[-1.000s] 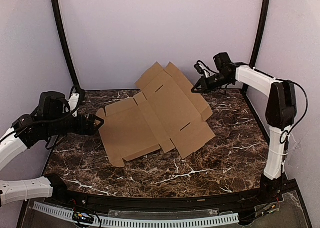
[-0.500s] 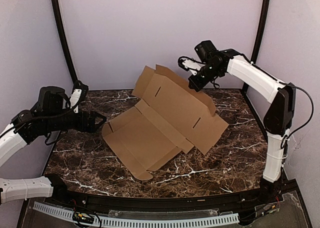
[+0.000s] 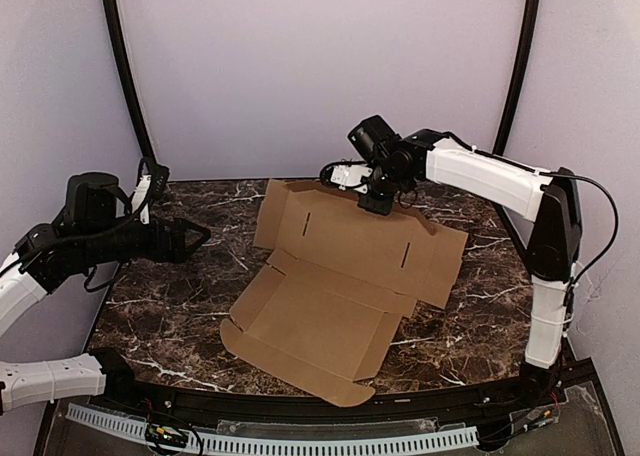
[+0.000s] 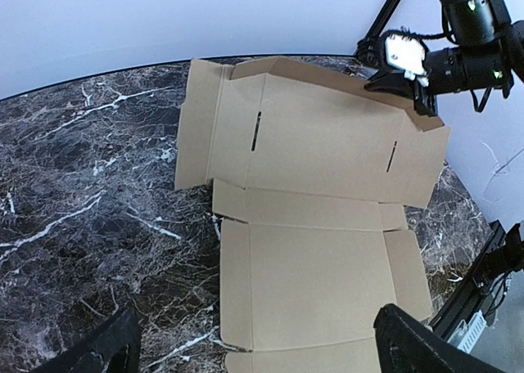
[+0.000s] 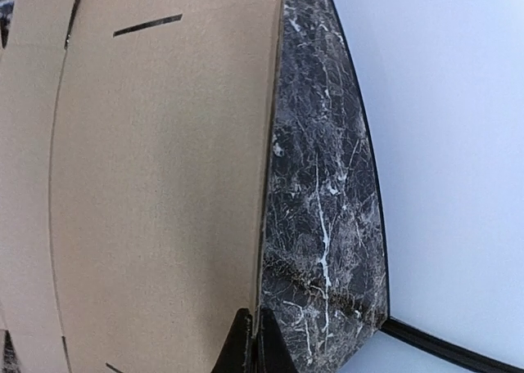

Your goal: Fold the paper box

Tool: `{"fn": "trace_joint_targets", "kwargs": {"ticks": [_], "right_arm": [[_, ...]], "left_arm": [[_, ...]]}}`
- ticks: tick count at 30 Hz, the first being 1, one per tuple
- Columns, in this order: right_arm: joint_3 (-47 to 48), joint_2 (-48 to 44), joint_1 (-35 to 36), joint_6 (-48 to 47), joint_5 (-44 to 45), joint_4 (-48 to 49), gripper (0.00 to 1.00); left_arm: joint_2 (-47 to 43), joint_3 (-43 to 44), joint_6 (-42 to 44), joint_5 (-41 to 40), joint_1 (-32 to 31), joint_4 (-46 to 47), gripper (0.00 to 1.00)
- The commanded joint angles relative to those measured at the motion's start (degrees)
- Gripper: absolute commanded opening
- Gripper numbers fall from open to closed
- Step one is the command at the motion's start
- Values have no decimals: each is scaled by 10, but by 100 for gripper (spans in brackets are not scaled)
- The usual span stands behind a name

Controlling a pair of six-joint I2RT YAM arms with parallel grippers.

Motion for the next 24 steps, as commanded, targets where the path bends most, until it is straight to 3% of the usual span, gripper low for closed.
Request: {"fn": "trace_joint_targets", "kwargs": {"ticks": [1, 18, 24], "right_arm": [[-58, -48, 31, -85, 36, 76, 0], [-250, -148, 107, -285, 133, 401, 0], [-310, -156, 130, -320, 162, 489, 0]], "left_arm": [[3, 3, -26, 26, -2, 32, 100], [100, 39, -77, 56, -2, 152, 100], [132, 48, -125, 82, -2, 183, 85]]}}
